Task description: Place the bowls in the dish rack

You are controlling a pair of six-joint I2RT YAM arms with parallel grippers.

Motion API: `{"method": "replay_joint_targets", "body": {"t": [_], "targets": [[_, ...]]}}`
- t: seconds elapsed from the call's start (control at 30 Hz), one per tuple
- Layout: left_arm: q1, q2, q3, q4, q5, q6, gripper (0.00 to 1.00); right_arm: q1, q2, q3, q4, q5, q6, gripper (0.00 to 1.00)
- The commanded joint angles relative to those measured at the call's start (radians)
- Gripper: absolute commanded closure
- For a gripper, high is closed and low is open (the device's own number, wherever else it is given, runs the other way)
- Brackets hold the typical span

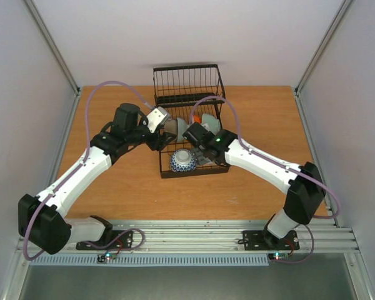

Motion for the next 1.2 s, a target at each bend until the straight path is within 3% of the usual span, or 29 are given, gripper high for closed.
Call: {"method": "replay_joint_targets", "body": {"t": [0.0, 0.9, 1.17], "targets": [[0.007, -0.007, 0.011, 0.014, 0.001, 0.017, 0.3, 0.007, 0.044, 0.058, -0.019, 0.095, -0.028, 0.99], [0.008, -0.007, -0.002, 0.021, 0.024, 0.018, 0.29, 0.03, 0.346, 0.171, -0.173, 0.185, 0.028, 0.97], [0.009, -0.006, -0.004, 0.019, 0.026, 0.022, 0.29, 0.032, 0.373, 0.162, -0.145, 0.162, 0.034, 0.67]]}}
